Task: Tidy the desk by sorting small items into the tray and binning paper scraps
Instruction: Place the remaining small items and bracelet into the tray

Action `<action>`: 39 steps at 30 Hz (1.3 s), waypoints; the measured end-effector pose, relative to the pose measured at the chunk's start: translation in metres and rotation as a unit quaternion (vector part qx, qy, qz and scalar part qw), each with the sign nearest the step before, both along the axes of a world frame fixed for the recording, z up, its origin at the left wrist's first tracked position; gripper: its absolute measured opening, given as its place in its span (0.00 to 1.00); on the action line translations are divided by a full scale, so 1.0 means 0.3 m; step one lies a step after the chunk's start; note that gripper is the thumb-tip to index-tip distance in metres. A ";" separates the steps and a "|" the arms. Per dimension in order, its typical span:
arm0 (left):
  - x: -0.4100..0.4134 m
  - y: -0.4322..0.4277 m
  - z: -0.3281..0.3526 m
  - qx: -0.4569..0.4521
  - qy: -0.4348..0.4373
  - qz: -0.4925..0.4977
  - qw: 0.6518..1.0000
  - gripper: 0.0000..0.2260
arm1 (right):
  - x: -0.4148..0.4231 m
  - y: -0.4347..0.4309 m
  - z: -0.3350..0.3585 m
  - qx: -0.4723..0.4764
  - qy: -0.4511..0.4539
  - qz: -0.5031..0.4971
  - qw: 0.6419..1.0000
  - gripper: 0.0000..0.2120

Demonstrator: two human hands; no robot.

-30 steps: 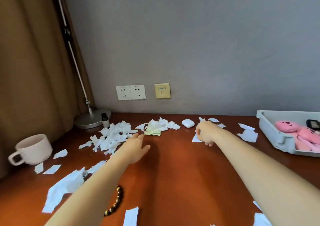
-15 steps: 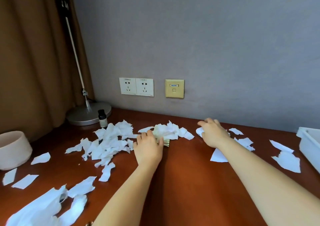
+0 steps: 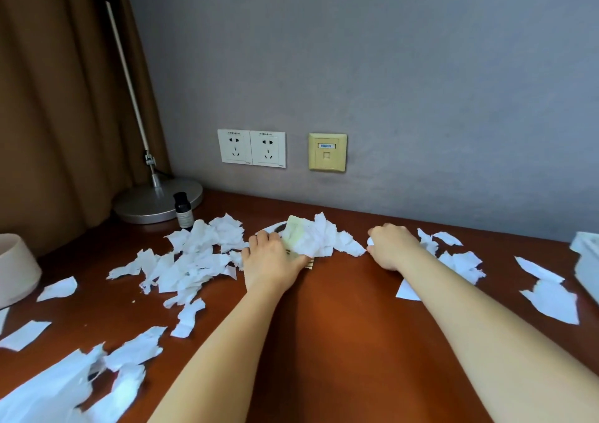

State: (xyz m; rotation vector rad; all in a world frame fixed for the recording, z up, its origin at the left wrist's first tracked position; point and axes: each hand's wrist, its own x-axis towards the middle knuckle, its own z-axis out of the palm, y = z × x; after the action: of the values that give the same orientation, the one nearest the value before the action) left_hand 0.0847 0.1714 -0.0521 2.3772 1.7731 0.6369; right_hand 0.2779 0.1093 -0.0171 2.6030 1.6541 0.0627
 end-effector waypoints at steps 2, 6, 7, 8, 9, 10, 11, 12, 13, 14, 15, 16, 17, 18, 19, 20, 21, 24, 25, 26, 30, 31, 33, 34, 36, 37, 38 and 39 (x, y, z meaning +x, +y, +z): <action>-0.005 -0.005 0.000 0.022 -0.018 0.001 1.000 0.23 | -0.021 -0.013 -0.003 -0.002 -0.021 0.000 1.000 0.15; -0.027 -0.024 0.008 0.052 -0.093 0.009 0.994 0.12 | -0.055 -0.046 0.000 -0.003 -0.028 0.001 1.000 0.14; -0.034 -0.032 0.011 0.056 -0.116 0.010 0.992 0.12 | -0.064 -0.059 0.004 -0.004 -0.025 0.001 1.000 0.15; -0.041 -0.041 0.016 0.060 -0.139 0.011 0.988 0.11 | -0.073 -0.071 0.008 -0.004 -0.022 0.002 1.000 0.15; -0.049 -0.052 0.019 0.062 -0.160 0.012 0.985 0.11 | -0.082 -0.085 0.011 -0.003 -0.019 0.003 1.000 0.15; -0.059 -0.061 0.021 0.065 -0.177 0.010 0.982 0.10 | -0.090 -0.094 0.012 -0.002 -0.015 0.005 1.000 0.16; -0.071 -0.070 0.024 0.069 -0.190 0.006 0.979 0.10 | -0.098 -0.108 0.015 -0.001 -0.009 0.006 1.000 0.16; -0.084 -0.078 0.026 0.072 -0.199 0.001 0.977 0.09 | -0.105 -0.120 0.019 -0.001 0.000 0.006 1.000 0.17; -0.100 -0.087 0.032 0.073 -0.207 -0.005 0.976 0.08 | -0.110 -0.135 0.023 0.000 0.015 0.007 1.000 0.18; -0.114 -0.096 0.042 0.075 -0.216 -0.010 0.973 0.08 | -0.113 -0.149 0.027 0.003 0.034 0.008 0.999 0.19; -0.127 -0.102 0.055 0.074 -0.225 -0.017 0.971 0.07 | -0.117 -0.162 0.030 0.007 0.052 0.011 0.999 0.20; -0.139 -0.111 0.074 0.076 -0.232 -0.027 0.969 0.07 | -0.121 -0.180 0.034 0.016 0.066 0.013 0.998 0.20; -0.148 -0.121 0.094 0.077 -0.232 -0.038 0.969 0.08 | -0.127 -0.195 0.037 0.030 0.074 0.015 0.997 0.19; -0.156 -0.133 0.117 0.080 -0.228 -0.047 0.969 0.08 | -0.133 -0.210 0.040 0.048 0.080 0.017 0.996 0.18; -0.162 -0.145 0.140 0.081 -0.219 -0.056 0.971 0.08 | -0.139 -0.224 0.046 0.069 0.088 0.018 0.994 0.17; -0.167 -0.157 0.163 0.084 -0.212 -0.062 0.972 0.08 | -0.142 -0.233 0.054 0.089 0.103 0.019 0.990 0.15; -0.173 -0.169 0.185 0.085 -0.207 -0.067 0.972 0.08 | -0.145 -0.246 0.070 0.107 0.127 0.020 0.986 0.15; -0.185 -0.212 0.255 0.095 -0.199 -0.083 0.972 0.09 | -0.142 -0.281 0.144 0.155 0.235 0.001 0.959 0.16; -0.187 -0.224 0.274 0.095 -0.196 -0.087 0.972 0.09 | -0.142 -0.293 0.173 0.168 0.283 -0.011 0.944 0.16; -0.187 -0.243 0.297 0.088 -0.195 -0.094 0.972 0.10 | -0.142 -0.310 0.203 0.179 0.331 -0.023 0.926 0.15; -0.158 -0.327 0.369 0.020 -0.229 -0.133 0.964 0.09 | -0.129 -0.391 0.283 0.162 0.386 -0.050 0.907 0.08; -0.142 -0.348 0.384 0.013 -0.234 -0.146 0.961 0.09 | -0.117 -0.418 0.297 0.152 0.373 -0.053 0.914 0.08; -0.105 -0.391 0.415 -0.002 -0.239 -0.178 0.955 0.08 | -0.079 -0.474 0.317 0.137 0.356 -0.062 0.922 0.11; -0.082 -0.415 0.429 -0.016 -0.242 -0.196 0.950 0.08 | -0.057 -0.507 0.327 0.136 0.350 -0.069 0.924 0.11; -0.030 -0.462 0.456 -0.049 -0.246 -0.230 0.940 0.06 | -0.018 -0.573 0.349 0.141 0.345 -0.081 0.924 0.09; -0.001 -0.488 0.467 -0.061 -0.246 -0.243 0.936 0.06 | 0.002 -0.608 0.361 0.145 0.344 -0.086 0.924 0.10; 0.032 -0.519 0.477 -0.070 -0.246 -0.255 0.932 0.07 | 0.023 -0.646 0.374 0.150 0.342 -0.091 0.923 0.10; 0.068 -0.547 0.484 -0.075 -0.248 -0.269 0.928 0.08 | 0.045 -0.685 0.387 0.153 0.336 -0.098 0.924 0.10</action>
State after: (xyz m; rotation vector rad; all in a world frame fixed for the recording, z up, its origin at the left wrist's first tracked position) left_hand 0.1051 0.0072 0.0930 2.1834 0.8799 0.8721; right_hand 0.2913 -0.0962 0.0991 3.2617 1.6197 -0.7161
